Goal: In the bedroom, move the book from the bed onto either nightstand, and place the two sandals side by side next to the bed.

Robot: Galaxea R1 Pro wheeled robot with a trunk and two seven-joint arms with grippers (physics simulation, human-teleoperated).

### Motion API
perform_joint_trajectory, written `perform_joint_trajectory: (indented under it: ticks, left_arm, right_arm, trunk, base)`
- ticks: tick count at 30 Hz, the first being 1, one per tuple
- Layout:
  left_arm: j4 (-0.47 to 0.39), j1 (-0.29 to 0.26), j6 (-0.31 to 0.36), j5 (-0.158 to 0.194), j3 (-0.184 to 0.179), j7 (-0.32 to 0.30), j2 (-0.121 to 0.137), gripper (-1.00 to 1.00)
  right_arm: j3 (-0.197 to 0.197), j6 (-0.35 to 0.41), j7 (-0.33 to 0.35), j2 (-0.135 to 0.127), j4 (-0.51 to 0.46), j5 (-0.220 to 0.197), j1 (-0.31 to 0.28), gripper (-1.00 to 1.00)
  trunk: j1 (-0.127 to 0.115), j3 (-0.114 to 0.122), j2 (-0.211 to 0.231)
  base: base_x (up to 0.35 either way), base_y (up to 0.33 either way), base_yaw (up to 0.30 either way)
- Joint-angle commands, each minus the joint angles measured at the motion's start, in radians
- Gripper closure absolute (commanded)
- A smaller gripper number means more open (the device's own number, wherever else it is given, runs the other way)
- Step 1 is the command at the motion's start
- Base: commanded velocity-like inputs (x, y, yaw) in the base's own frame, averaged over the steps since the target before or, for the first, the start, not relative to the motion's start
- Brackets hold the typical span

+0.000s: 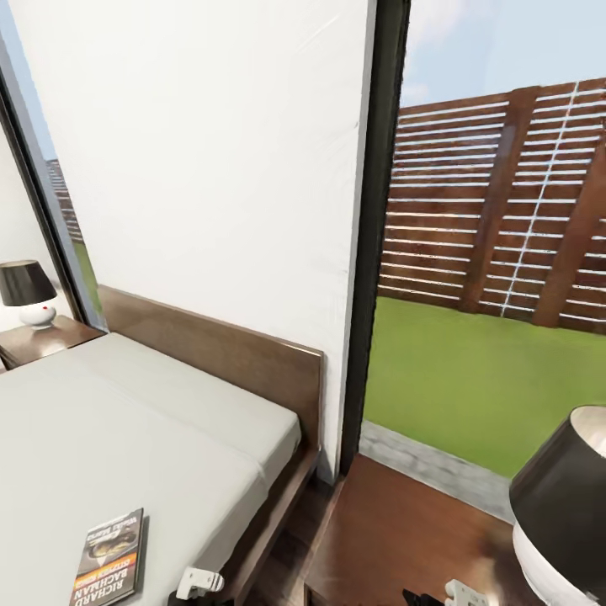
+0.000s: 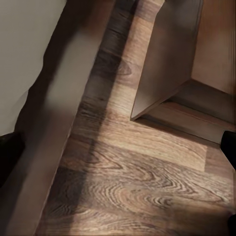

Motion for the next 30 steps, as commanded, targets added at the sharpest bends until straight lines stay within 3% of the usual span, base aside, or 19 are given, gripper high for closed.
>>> perform_joint_trajectory:
  ticks: [1, 6, 20, 26, 28, 30]
  left_arm:
    - [0.000, 0.000, -0.004, -0.010, 0.008, -0.002, 0.000, -1.00]
    - [0.000, 0.000, -0.004, -0.010, 0.009, -0.002, 0.000, -1.00]
    - [-0.001, 0.000, -0.004, -0.008, 0.014, -0.009, 0.004, -1.00]
    - [-0.035, -0.001, 0.000, 0.008, 0.044, -0.050, 0.042, -1.00]
    - [-0.073, -0.004, 0.013, 0.038, 0.070, -0.091, 0.061, -1.00]
    - [-0.152, -0.010, 0.090, 0.101, 0.100, -0.168, 0.102, -1.00]
  right_arm:
    - [-0.004, -0.002, 0.005, 0.000, 0.002, -0.004, -0.001, -1.00]
    - [-0.004, -0.002, 0.004, 0.000, 0.002, -0.004, -0.001, -1.00]
    - [-0.004, -0.002, 0.005, 0.000, 0.002, -0.004, -0.001, -1.00]
    - [-0.004, -0.002, 0.005, 0.000, 0.002, -0.004, -0.001, -1.00]
    - [-0.004, -0.002, 0.005, 0.000, 0.002, -0.005, -0.001, -1.00]
    - [-0.004, -0.002, 0.005, 0.000, 0.002, -0.005, -0.001, -1.00]
  trunk:
    - [0.000, -0.001, -0.001]
    - [0.000, -0.001, -0.001]
    - [0.000, -0.001, -0.001]
    - [0.000, -0.001, -0.001]
    - [0.000, -0.001, -0.001]
    - [0.000, -0.001, -0.001]
  base:
    - [0.000, 0.000, -0.280]
    - [0.000, 0.000, -0.201]
    - [0.000, 0.000, -0.011]
    - [0.000, 0.000, 0.000]
    - [0.000, 0.000, 0.000]
    - [0.000, 0.000, 0.000]
